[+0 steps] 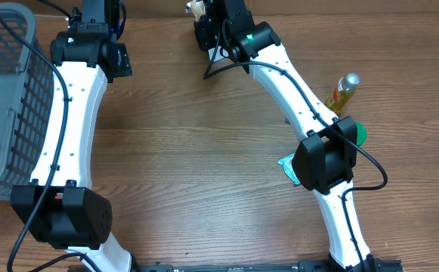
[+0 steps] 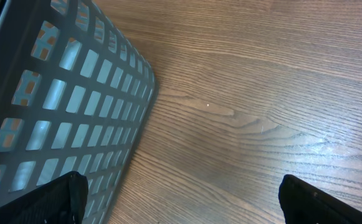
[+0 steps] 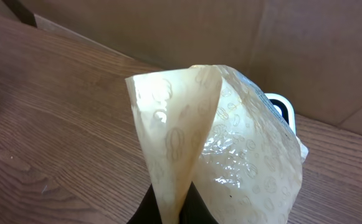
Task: Scan the item barcode
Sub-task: 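Hold the snack bag in front of the white scanner face, then lower the snack bag back to the table center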
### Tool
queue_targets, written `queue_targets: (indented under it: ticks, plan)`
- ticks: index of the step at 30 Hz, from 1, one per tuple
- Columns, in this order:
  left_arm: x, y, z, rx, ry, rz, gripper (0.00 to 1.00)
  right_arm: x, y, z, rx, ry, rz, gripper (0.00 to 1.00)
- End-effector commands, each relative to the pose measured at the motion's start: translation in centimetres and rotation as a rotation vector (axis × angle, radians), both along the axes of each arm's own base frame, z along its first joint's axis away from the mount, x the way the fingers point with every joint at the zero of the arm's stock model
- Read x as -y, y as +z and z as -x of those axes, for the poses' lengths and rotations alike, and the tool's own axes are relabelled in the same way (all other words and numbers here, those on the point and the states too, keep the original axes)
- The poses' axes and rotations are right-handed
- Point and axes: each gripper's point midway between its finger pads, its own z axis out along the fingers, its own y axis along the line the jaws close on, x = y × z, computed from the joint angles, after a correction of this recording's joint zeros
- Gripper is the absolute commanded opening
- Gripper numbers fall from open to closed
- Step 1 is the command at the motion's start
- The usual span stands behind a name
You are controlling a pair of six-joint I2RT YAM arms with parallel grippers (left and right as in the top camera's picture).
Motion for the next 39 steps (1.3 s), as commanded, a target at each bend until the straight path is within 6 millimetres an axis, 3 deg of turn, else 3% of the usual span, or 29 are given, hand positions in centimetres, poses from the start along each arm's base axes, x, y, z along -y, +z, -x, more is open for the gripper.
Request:
queue_targets:
  ticks: [1, 4, 8, 11, 12, 17, 21, 26, 33, 39]
  plan:
    - [0.0, 1.4, 0.0, 0.032, -0.005, -0.013, 1.00, -0.4, 1.7, 0.2, 0.024, 0.007, -0.029, 0.04]
    - [0.0, 1.5, 0.0, 0.032, -0.005, -0.013, 1.00, 0.0, 4.1, 0.9, 0.040, 0.008, -0.040, 0.04]
    - [0.0, 1.4, 0.0, 0.032, -0.005, -0.013, 1.00, 0.3, 6.8, 3.9, -0.025, 0.072, -0.090, 0.04]
    - [0.0, 1.4, 0.0, 0.032, -0.005, -0.013, 1.00, 1.3, 7.8, 5.7, -0.113, 0.058, -0.142, 0.04]
    - [0.0, 1.4, 0.0, 0.032, -0.005, -0.013, 0.99, 1.3, 7.8, 7.2, -0.178, 0.106, -0.171, 0.04]
    - [0.0, 1.4, 0.0, 0.032, -0.005, -0.013, 1.00, 2.0, 4.6, 13.8, -0.527, 0.197, -0.188, 0.04]
    - [0.0, 1.4, 0.0, 0.032, -0.005, -0.013, 1.00, 4.0, 2.2, 18.0, -0.724, 0.181, -0.095, 0.04]
    - [0.0, 1.4, 0.0, 0.032, -0.005, -0.013, 1.00, 5.9, 0.8, 22.1, -0.874, 0.238, 0.013, 0.04]
    - [0.0, 1.5, 0.0, 0.032, -0.005, -0.013, 0.99, 5.3, -0.2, 23.3, -0.945, 0.266, -0.011, 0.04]
    - [0.0, 1.4, 0.0, 0.032, -0.005, -0.013, 1.00, 4.9, -3.0, 25.8, -1.043, 0.289, 0.052, 0.05]
